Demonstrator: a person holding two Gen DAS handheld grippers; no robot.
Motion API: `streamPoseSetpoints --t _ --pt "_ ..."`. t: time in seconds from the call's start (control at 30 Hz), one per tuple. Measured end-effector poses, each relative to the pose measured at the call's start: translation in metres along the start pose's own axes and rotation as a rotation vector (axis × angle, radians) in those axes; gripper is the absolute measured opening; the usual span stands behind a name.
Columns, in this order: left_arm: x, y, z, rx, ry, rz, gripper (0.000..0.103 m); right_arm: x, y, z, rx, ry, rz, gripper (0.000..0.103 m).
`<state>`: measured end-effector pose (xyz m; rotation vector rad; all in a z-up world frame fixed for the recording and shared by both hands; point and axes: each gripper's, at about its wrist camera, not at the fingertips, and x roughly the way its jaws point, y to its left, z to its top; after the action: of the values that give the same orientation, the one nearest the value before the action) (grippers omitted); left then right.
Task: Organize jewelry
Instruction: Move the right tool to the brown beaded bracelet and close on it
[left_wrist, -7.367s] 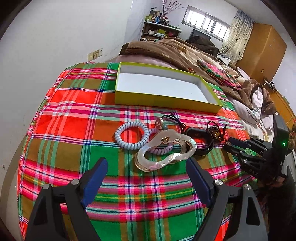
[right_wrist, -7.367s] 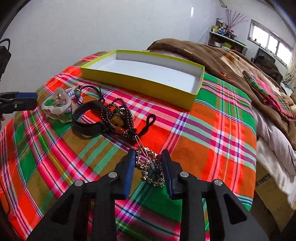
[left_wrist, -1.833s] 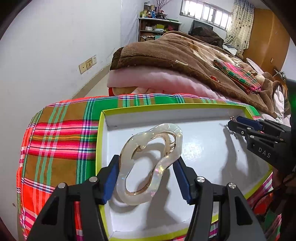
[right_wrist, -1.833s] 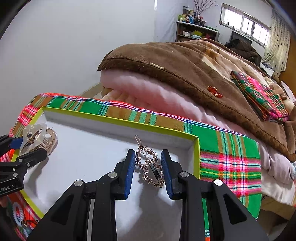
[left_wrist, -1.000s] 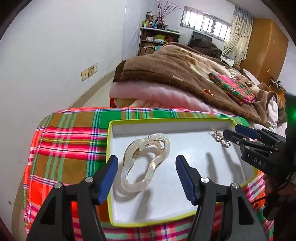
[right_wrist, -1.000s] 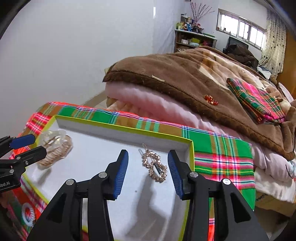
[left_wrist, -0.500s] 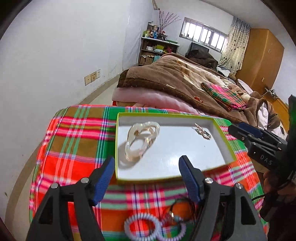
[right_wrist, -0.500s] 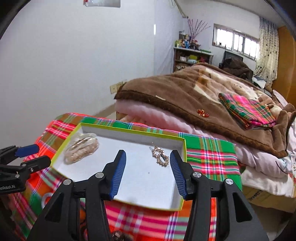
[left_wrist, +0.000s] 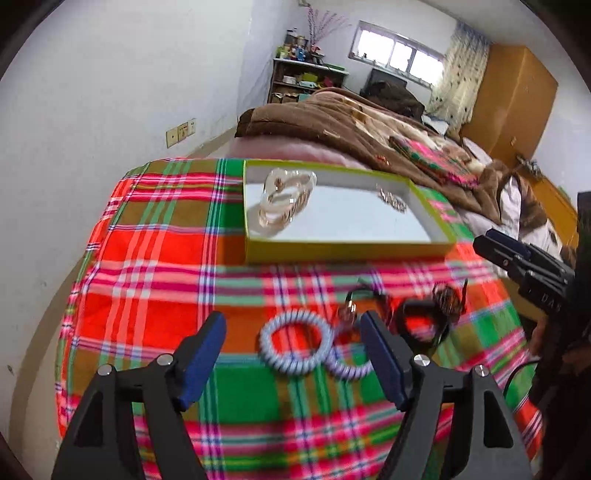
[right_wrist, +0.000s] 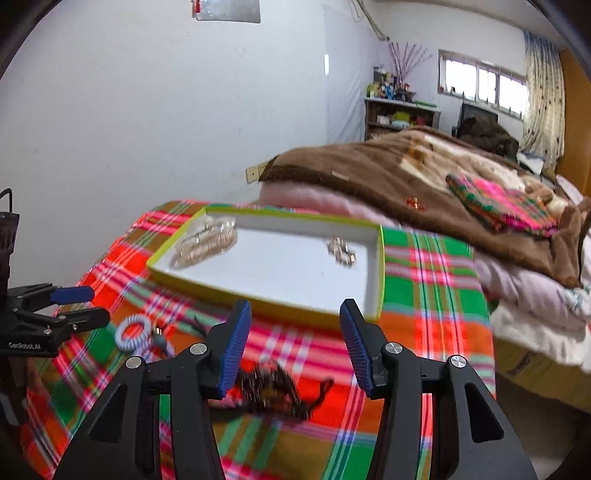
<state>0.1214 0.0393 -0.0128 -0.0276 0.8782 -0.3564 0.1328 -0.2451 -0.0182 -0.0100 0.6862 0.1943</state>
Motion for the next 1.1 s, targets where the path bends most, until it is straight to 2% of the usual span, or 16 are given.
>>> streamPoseSetpoints --t 0.27,0.4,0.63,0.9,0.97,1.1 --pt "-0.008 -0.004 -0.029 0.015 0.036 -0.069 0.078 0.009 -0.012 -0.033 0.059 0.082 0.082 0.051" --pt "-0.010 0.002 -0.036 -0.028 0.034 -0.121 0.078 0.018 -0.011 -0.041 0.066 0.113 0.092 0.051" --pt "-0.007 0.010 -0.045 -0.082 0.065 -0.096 0.078 0.032 -0.014 -0.048 0.090 0.141 0.114 0.051" --pt "-0.003 0.007 -0.047 -0.077 0.083 -0.071 0.078 0.033 -0.014 -0.050 0.091 0.152 0.168 0.051" --pt "-0.002 0.005 -0.047 -0.073 0.086 -0.071 0.078 0.032 -0.012 -0.050 0.087 0.150 0.174 0.039" --pt "-0.003 0.002 -0.047 -0.068 0.088 -0.065 0.078 0.028 -0.009 -0.051 0.049 0.146 0.168 0.034"
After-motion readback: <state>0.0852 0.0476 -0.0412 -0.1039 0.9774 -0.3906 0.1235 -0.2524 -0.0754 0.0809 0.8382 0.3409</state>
